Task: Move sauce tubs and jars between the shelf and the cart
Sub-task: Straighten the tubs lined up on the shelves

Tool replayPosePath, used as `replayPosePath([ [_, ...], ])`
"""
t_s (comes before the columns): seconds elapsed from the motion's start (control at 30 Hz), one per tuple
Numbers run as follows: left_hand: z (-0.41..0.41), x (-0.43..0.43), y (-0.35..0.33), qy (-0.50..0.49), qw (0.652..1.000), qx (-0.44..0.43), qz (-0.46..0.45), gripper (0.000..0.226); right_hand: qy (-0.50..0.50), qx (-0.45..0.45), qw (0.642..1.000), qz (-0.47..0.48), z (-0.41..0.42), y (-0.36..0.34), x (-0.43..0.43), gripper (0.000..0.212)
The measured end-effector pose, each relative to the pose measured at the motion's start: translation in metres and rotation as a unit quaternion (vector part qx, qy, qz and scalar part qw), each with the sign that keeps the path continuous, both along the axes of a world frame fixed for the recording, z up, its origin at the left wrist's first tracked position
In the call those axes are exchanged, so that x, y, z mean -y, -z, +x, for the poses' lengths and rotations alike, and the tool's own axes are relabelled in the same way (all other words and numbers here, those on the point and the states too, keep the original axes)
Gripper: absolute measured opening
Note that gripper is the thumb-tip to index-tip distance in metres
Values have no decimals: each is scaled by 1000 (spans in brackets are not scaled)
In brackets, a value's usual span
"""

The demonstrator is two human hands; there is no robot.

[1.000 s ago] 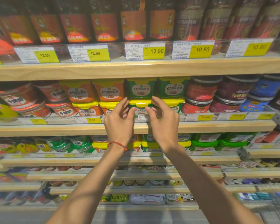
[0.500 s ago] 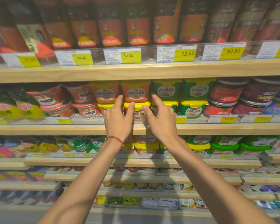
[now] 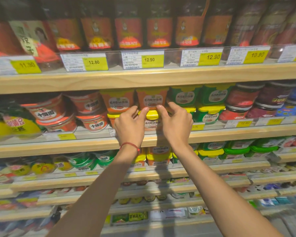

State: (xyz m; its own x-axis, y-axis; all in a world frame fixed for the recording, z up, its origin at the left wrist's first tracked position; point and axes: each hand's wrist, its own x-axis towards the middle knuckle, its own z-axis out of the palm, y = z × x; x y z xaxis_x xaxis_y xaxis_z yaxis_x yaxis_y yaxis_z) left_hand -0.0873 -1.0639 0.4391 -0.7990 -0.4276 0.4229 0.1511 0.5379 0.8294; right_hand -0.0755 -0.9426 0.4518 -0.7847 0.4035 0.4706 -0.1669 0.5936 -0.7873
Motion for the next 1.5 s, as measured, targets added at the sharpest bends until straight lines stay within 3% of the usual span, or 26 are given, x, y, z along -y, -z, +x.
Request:
replayPosePath([
  [0.17,1,-2,0,-16,1000,7,13,54,-8,-12,1000,-22,-2,4,-2,41],
  [0.27,4,-1,0,23,999,11,27,50,-38,-15,999,-20,-3,16,-6,39],
  [0.43,11,-4,2,67,995,13,75,66,-69,-10,998,-11,-6,24,-12,50],
  [0.97,10,-12,4,-13,998,13,-65,52,-44,-15,997,60,-12,27,-9,39],
  [1.3,15,-14,0,29,999,21,29,58,-94,-6,995,28,-9,24,-16,28],
  [1.43,20,-12,0,79,991,6,105,52,-124,5,992,-25,2,25,-15,49],
  [1.5,29,-7,3,67,992,-25,101,42,-127,-15,991,-23,13,26,-15,45],
])
